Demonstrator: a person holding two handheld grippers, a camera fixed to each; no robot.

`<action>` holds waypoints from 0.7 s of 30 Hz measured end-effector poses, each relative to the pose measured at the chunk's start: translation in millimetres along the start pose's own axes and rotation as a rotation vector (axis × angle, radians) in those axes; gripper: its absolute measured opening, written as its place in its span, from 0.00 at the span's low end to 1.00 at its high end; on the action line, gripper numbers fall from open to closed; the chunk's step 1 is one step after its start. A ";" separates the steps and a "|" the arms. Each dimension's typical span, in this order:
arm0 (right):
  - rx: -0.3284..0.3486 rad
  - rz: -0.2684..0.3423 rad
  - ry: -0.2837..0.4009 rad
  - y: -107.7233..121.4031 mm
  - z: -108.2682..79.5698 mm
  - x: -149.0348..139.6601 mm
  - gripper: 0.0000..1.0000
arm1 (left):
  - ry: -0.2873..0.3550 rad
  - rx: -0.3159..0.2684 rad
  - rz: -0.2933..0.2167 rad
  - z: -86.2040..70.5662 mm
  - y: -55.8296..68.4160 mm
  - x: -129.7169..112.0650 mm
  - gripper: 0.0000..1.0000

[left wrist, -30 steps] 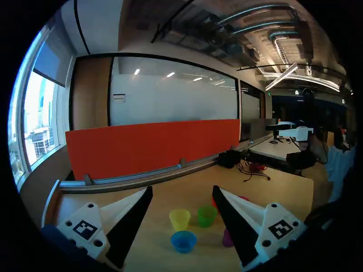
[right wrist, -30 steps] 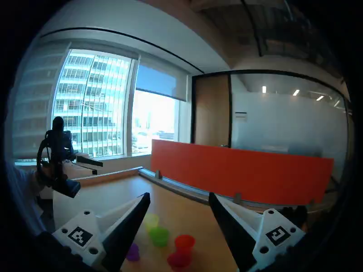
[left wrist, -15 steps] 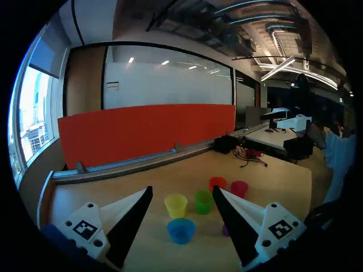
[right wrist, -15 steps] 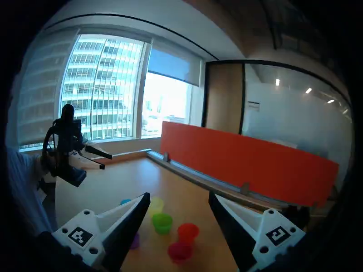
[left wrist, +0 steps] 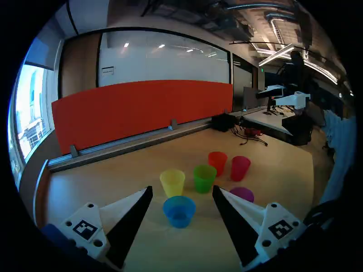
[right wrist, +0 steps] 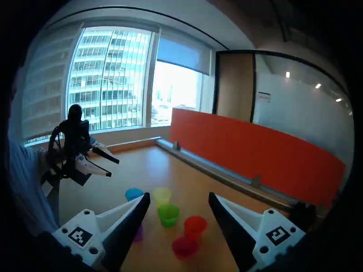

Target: Pour water

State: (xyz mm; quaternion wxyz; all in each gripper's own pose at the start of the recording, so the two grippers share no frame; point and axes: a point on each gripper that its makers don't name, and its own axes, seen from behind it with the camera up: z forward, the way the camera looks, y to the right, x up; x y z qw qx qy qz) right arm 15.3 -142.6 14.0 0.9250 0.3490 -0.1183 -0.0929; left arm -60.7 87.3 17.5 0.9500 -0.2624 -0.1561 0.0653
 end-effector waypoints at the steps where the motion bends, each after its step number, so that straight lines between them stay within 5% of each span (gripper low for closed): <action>1: 0.004 -0.003 -0.006 -0.2 1.9 -2.3 1.00 | -0.006 0.000 0.000 1.5 0.1 -3.7 0.98; 21: 0.103 -0.033 -0.114 -10.1 47.3 -47.6 1.00 | -0.153 -0.024 -0.021 29.9 0.9 -82.4 0.98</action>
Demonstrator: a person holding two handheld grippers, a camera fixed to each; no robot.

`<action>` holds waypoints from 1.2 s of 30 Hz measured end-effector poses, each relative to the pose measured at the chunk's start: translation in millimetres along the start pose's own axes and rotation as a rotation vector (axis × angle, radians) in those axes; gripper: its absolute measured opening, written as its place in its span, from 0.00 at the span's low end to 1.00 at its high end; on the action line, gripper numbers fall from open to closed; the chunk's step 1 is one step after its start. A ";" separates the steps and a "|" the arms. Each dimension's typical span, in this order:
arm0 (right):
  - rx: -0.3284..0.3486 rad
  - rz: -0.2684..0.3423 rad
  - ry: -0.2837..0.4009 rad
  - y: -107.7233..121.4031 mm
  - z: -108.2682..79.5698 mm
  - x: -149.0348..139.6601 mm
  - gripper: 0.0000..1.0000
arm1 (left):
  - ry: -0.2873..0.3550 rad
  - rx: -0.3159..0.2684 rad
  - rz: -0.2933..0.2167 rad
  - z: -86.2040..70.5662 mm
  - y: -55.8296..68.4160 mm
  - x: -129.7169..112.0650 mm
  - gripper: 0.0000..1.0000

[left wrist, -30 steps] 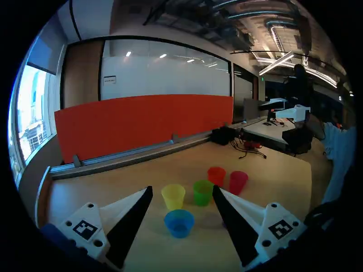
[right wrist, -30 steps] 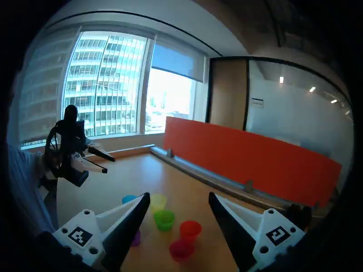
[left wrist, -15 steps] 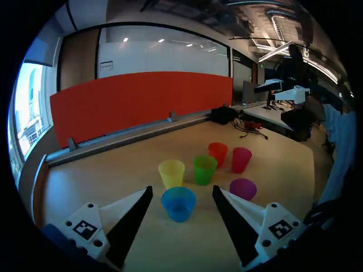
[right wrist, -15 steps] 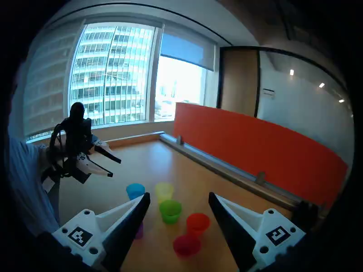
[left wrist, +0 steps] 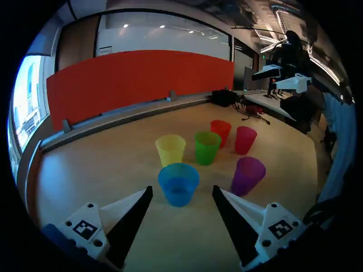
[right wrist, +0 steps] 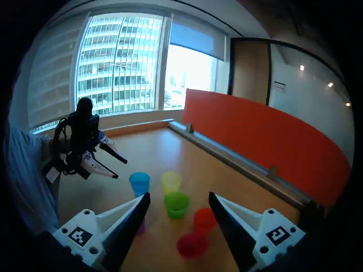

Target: Pour water

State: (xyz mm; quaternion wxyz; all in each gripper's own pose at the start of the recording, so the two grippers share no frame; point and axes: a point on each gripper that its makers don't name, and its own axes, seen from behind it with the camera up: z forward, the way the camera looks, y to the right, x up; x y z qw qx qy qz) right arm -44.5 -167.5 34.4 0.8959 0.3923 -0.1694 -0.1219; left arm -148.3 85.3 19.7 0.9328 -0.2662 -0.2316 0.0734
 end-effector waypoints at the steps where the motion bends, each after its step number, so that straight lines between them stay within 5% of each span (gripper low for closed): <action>1: 0.004 0.000 -0.005 -0.2 2.9 -2.1 1.00 | -0.007 0.000 0.002 2.3 0.1 -3.3 0.98; 14: 0.036 0.011 -0.063 -7.8 32.3 -33.2 1.00 | -0.080 0.001 0.027 32.7 -1.9 -31.6 0.98; 36: 0.055 0.028 -0.146 -9.9 64.5 -67.4 1.00 | -0.123 -0.045 0.013 68.3 -5.6 -28.5 0.98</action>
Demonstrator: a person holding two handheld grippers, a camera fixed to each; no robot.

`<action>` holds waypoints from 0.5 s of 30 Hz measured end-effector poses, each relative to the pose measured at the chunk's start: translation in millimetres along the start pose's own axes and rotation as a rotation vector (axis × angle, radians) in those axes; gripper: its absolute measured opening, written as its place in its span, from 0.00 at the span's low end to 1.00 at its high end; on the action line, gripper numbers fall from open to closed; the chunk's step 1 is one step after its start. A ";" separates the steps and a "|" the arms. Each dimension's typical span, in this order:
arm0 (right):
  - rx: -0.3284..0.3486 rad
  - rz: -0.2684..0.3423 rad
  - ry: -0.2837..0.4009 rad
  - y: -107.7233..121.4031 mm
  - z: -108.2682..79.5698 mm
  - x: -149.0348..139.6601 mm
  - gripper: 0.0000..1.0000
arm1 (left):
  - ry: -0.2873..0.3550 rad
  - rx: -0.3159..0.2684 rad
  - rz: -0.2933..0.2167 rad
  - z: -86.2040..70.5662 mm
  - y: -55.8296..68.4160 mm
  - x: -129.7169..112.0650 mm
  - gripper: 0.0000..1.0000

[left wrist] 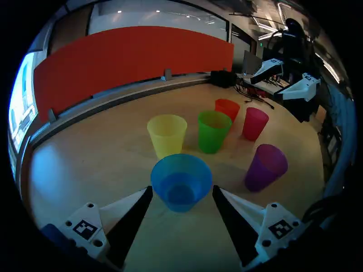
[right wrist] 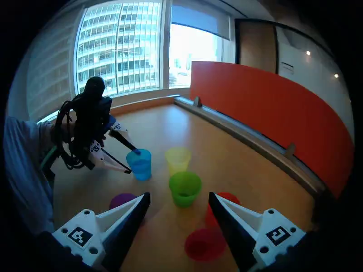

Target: Pour water

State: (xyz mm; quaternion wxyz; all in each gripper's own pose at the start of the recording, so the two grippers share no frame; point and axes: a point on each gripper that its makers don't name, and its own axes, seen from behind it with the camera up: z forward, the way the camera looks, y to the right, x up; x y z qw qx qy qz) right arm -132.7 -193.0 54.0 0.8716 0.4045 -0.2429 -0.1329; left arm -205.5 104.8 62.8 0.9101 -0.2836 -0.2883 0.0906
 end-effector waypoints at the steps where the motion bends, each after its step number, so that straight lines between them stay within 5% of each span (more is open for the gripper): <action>1: 0.000 -0.001 -0.002 0.3 1.2 -0.5 1.00 | -0.002 0.003 0.005 1.1 -0.7 0.3 0.98; 15: 0.008 0.001 -0.022 5.2 18.8 -2.0 1.00 | -0.018 0.017 0.035 16.9 -4.6 5.9 0.98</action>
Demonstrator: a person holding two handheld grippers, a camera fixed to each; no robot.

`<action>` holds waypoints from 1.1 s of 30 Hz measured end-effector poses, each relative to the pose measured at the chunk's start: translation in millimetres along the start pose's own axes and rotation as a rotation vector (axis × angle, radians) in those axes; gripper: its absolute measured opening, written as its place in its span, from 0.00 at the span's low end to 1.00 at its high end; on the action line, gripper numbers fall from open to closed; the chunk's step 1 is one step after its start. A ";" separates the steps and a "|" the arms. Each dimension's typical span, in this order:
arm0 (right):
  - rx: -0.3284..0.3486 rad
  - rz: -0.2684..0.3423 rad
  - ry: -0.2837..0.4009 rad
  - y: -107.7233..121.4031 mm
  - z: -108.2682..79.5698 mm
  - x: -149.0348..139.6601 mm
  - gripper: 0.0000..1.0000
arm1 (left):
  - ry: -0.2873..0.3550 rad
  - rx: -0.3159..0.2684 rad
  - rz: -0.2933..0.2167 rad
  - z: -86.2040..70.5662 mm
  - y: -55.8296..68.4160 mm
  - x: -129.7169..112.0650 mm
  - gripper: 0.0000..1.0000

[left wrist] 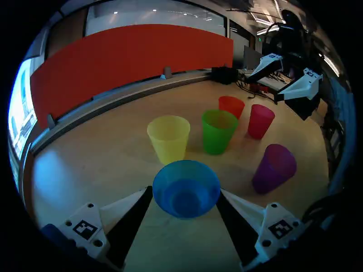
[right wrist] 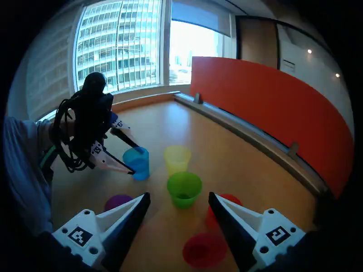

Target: Pour water

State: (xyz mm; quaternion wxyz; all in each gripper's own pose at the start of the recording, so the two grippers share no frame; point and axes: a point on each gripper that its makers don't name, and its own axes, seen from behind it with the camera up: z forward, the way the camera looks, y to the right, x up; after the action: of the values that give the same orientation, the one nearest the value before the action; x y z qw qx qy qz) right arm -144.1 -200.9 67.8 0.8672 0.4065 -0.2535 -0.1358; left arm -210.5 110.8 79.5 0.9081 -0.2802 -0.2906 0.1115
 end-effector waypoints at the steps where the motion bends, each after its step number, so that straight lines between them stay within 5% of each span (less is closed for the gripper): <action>1: 0.001 -0.001 -0.001 0.1 0.8 0.1 1.00 | 0.000 0.000 0.001 0.5 0.2 0.1 0.98; 7: 0.004 -0.003 -0.009 1.1 6.2 0.0 1.00 | -0.008 -0.011 0.004 2.8 4.3 0.0 0.87; 20: 0.012 -0.003 -0.043 0.0 20.9 -3.7 1.00 | 0.012 -0.012 -0.009 -2.9 0.4 6.2 0.87; 33: 0.004 -0.004 -0.126 1.0 40.2 -18.9 1.00 | 0.136 0.002 -0.032 -40.9 -7.6 46.8 0.87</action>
State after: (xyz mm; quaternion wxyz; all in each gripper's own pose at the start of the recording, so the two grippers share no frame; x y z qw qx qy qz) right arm -182.0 -217.5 84.1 0.8484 0.3993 -0.3073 -0.1623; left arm -148.3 103.5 78.1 0.9276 -0.2818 -0.2324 0.0780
